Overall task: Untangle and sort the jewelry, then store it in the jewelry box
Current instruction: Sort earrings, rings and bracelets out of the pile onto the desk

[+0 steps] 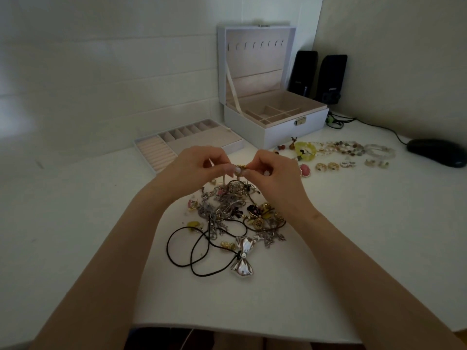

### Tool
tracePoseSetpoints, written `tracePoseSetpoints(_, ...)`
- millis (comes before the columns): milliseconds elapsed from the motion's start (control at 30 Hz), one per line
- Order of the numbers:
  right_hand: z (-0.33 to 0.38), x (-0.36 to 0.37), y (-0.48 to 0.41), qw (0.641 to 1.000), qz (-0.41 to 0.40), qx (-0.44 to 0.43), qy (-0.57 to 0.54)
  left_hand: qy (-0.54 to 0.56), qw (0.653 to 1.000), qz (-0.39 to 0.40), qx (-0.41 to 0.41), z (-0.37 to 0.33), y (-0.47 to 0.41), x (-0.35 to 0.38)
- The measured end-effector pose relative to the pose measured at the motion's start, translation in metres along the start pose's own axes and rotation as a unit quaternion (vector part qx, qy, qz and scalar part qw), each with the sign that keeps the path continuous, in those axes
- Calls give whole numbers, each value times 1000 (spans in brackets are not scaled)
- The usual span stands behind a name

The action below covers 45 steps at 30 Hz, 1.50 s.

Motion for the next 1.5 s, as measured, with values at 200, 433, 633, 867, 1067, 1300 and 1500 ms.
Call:
tracePoseSetpoints(200, 2, 4, 2, 1000, 4, 3, 17, -23, 994, -88, 63, -5, 0, 4)
tracePoseSetpoints(433, -1, 4, 0, 995, 20, 88, -36, -13, 995, 56, 81, -11, 5, 13)
tracePoseSetpoints(633, -1, 2, 1, 983, 20, 125, -135, -30, 996, 38, 69, -8, 5, 8)
tracePoseSetpoints(867, 4, 1, 1, 983, 8, 91, -159, -7, 994, -84, 68, -6, 0, 8)
tracePoseSetpoints(1067, 7, 9, 4, 986, 74, 45, -145, 17, 997, -52, 52, -4, -1, 13)
tracePoseSetpoints(1300, -1, 2, -3, 988, 49, 81, -123, 4, 997, -80, -18, 3, -3, 11)
tracePoseSetpoints(1500, -7, -1, -6, 987, 64, 101, -104, -53, 991, -118, -44, 10, -3, 10)
Point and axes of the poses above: each hand's wrist, its own y-axis away from the middle knuckle, its own x-axis out of the palm, z = x × y, the point moved 3 cm from there along -y, towards the middle knuckle, and after that the axes turned 4 degrees about -z, right-handed, at the moved point
